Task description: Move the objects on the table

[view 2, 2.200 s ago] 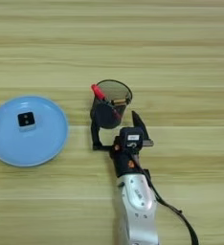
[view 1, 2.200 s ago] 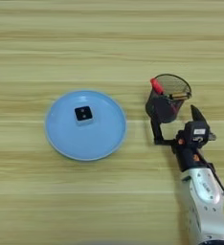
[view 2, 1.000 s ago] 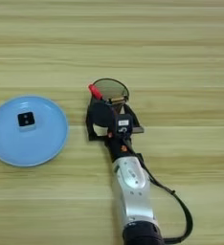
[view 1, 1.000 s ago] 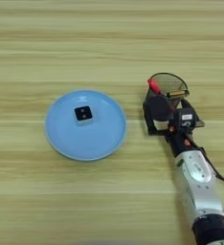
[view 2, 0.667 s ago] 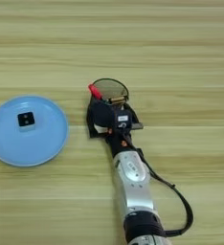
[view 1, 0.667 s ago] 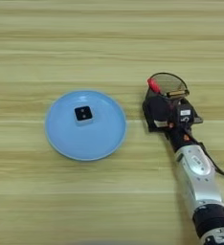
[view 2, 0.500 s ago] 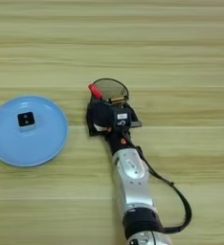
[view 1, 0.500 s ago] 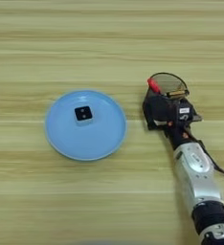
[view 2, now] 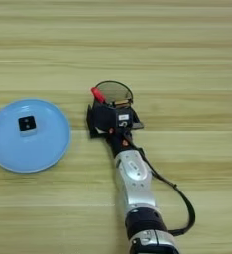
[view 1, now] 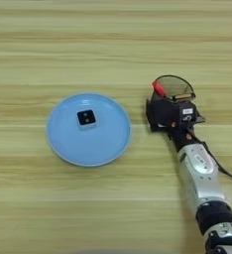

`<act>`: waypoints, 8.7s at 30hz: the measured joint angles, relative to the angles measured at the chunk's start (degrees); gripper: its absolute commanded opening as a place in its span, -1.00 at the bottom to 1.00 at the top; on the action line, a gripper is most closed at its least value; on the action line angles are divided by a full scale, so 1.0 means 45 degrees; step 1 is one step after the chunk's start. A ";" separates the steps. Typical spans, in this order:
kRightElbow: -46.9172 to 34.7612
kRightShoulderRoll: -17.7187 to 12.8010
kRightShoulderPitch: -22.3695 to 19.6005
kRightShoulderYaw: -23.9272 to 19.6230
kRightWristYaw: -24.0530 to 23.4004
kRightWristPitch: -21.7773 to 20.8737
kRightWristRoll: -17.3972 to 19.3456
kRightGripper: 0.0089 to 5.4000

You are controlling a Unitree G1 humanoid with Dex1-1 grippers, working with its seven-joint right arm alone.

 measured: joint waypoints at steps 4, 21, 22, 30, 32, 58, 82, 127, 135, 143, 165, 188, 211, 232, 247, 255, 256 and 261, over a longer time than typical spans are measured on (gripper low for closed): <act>0.0009 0.0020 -0.0014 -0.0005 0.0140 -0.0083 0.0079 0.74; -0.1429 0.0033 0.1207 0.0145 0.0247 -0.0133 -0.0045 0.73; -0.1543 0.0035 0.1321 0.0162 0.0252 -0.0131 -0.0046 0.73; -0.2875 0.0087 0.2371 0.0382 0.0253 0.0213 -0.0049 0.73; -0.3292 0.0162 0.2760 0.0441 0.0252 0.0250 -0.0035 0.73; -0.6285 0.0187 0.4800 0.0694 0.0028 0.1441 -0.0267 0.99; -0.7981 -0.0061 0.6315 0.0299 0.0297 0.2247 0.0068 0.99; -0.8891 -0.0034 0.6422 -0.0199 0.0742 0.0657 0.1040 0.99; -0.8002 -0.0014 0.5649 -0.0241 0.0527 0.0230 0.0962 0.99; -0.7857 0.0018 0.5539 -0.0222 0.0524 0.0178 0.0965 0.99; -0.8709 0.0073 0.5826 -0.0160 0.0505 0.0182 0.0970 0.99; -0.7096 0.0078 0.4460 -0.0211 0.0499 -0.0317 0.0961 0.99; -0.6649 0.0266 0.4269 -0.0204 0.0551 -0.0442 0.1109 0.21; -0.6584 0.0268 0.4243 -0.0224 0.0786 -0.0595 0.1299 -0.71; -0.7732 0.0261 0.4165 -0.0204 0.0774 -0.0601 0.1263 -0.71; -0.8425 0.0147 0.4169 -0.0234 0.0756 -0.0575 0.1241 -0.71; -0.8515 0.0106 0.4169 -0.0246 0.0755 -0.0575 0.1239 -0.71; -0.8733 0.0003 0.4172 -0.0340 0.0613 -0.0571 0.1232 -0.71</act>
